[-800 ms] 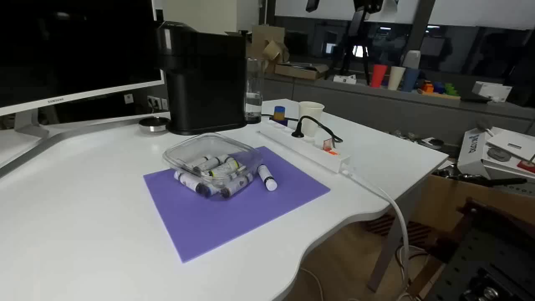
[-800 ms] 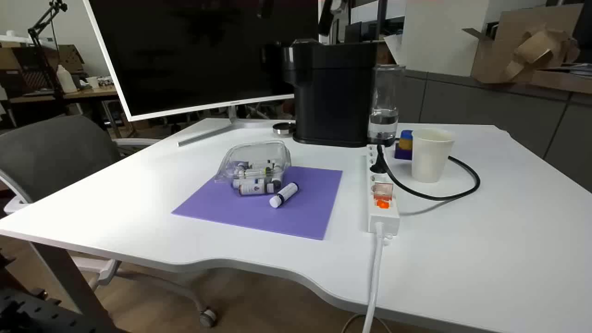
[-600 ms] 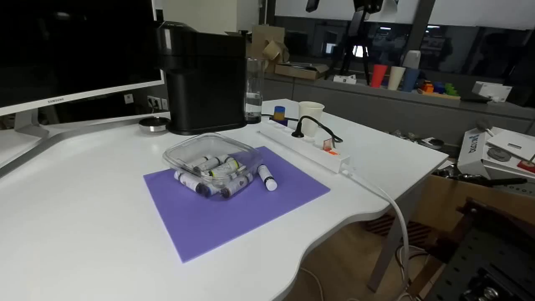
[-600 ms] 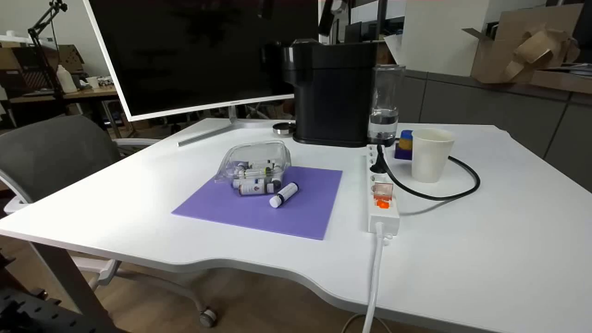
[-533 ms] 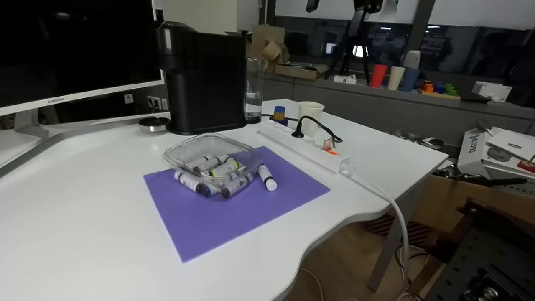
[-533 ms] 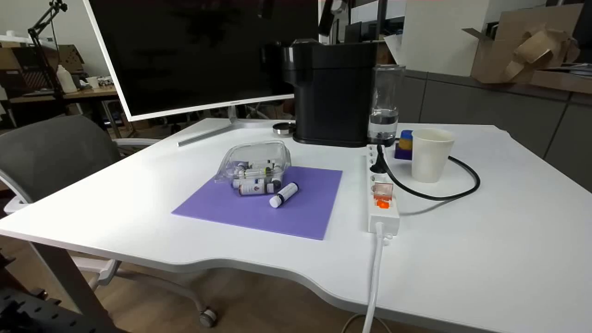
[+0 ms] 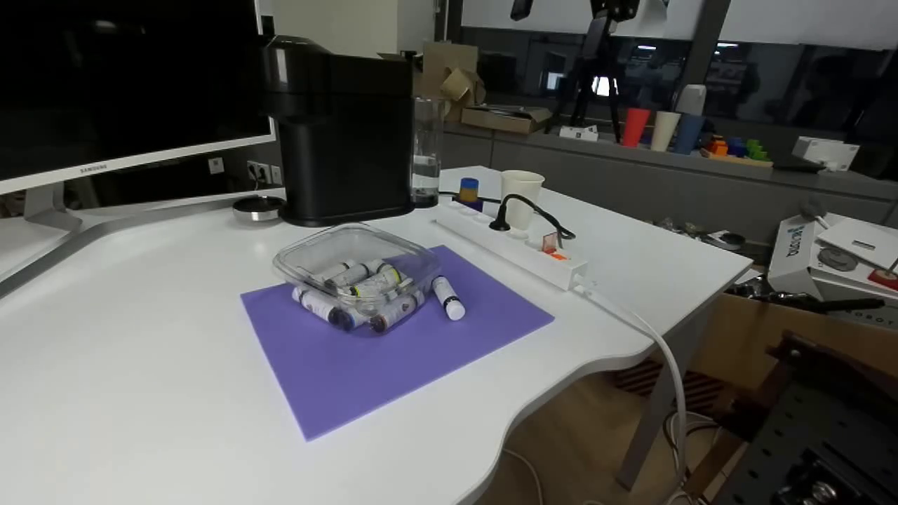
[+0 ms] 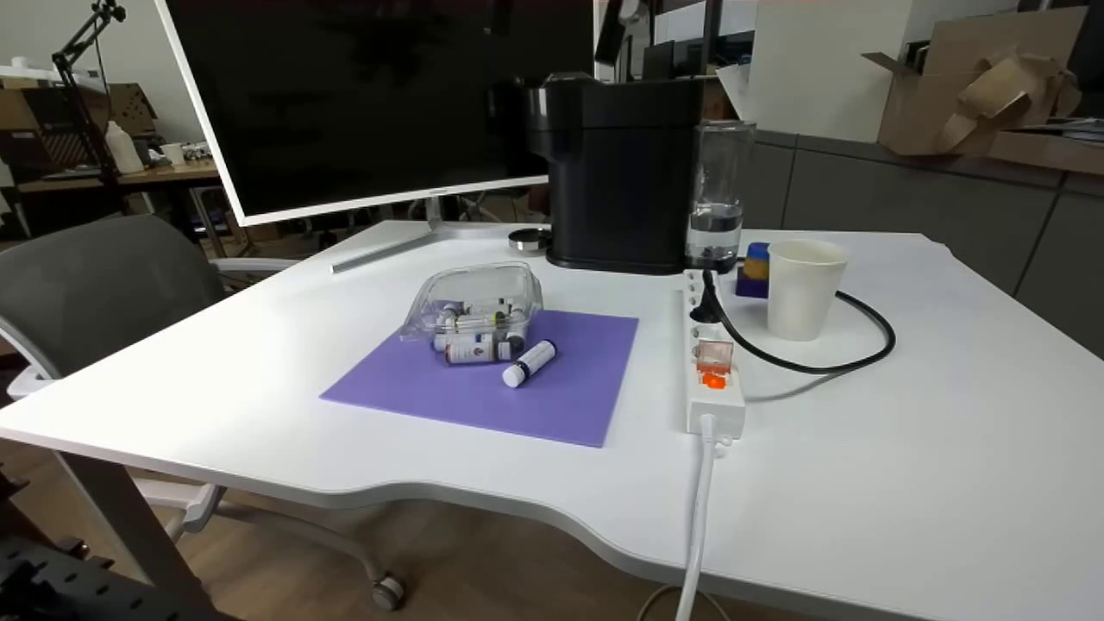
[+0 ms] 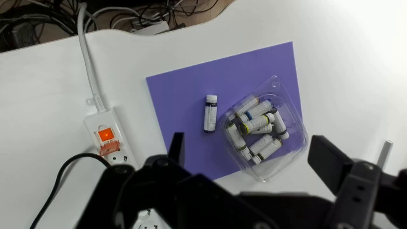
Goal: Open the lid on the the clear container
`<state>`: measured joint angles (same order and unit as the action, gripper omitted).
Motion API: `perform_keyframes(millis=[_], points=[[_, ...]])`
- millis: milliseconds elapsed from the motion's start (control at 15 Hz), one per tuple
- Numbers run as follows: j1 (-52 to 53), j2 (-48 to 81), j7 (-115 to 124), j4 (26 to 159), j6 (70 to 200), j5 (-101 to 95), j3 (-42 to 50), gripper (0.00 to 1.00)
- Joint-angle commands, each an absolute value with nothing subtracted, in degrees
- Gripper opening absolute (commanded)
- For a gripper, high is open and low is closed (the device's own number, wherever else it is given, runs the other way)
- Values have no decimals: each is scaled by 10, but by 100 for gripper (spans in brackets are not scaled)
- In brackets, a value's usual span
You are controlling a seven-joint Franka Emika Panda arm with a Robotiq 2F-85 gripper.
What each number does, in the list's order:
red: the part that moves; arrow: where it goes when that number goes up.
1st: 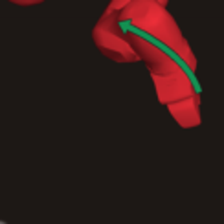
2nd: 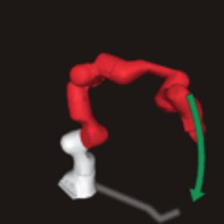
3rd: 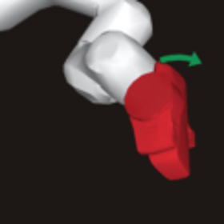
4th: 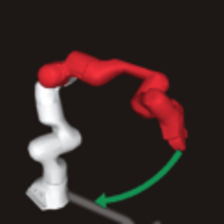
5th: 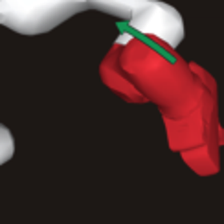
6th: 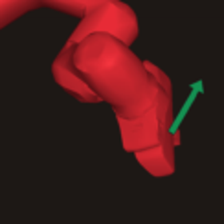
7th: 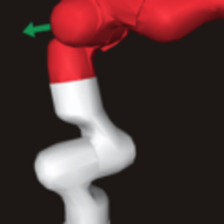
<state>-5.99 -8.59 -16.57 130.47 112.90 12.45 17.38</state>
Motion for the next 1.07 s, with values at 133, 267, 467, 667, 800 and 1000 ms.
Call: perform_keyframes(millis=[133, 267, 467, 667, 800, 1000], points=[[-58, -76, -92, 1328, 1278, 21, 93, 100], [-50, -57, -45, 1341, 1331, -54, 58, 100], [-37, -13, 40, 1347, 1367, -192, 17, 100], [-13, 38, 119, 1337, 1354, -333, -4, 100], [8, 73, 147, 1331, 1338, -392, -7, 100], [33, 119, 156, 1327, 1318, -431, -7, 100]])
